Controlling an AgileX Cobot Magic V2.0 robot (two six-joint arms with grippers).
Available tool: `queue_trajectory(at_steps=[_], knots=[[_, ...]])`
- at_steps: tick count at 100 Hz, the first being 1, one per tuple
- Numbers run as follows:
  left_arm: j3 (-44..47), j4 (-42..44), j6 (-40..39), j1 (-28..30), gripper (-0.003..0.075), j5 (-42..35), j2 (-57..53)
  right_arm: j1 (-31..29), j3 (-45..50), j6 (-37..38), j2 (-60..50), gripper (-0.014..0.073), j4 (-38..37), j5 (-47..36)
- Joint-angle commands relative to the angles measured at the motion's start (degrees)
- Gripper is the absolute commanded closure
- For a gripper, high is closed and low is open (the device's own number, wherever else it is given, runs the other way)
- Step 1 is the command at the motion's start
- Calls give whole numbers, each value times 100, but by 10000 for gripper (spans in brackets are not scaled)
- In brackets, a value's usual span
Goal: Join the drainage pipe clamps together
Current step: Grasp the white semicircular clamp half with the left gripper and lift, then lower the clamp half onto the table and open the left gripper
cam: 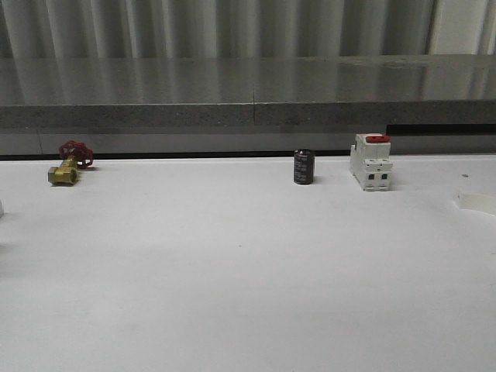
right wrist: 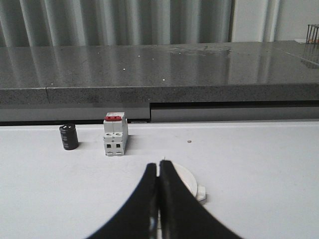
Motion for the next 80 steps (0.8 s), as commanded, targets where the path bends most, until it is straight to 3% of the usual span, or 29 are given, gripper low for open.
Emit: queue_trajectory(at_steps=[1,29,55,80], knots=[[-212,19,-53,7,655,-41,-273,-44,-94,-49,-109,660,-8,-409],[-666,-219,-53,-449,683,88,-553,-44,-94,-49,-109,660,-8,-409],[-687,-914,-304,-1502,683,18,-710,-44,-94,-49,-109,660,-8,-409],[-713,-952,-1209,-2660,683,-850,-579,-44,-94,-49,-109,660,-8,-409]])
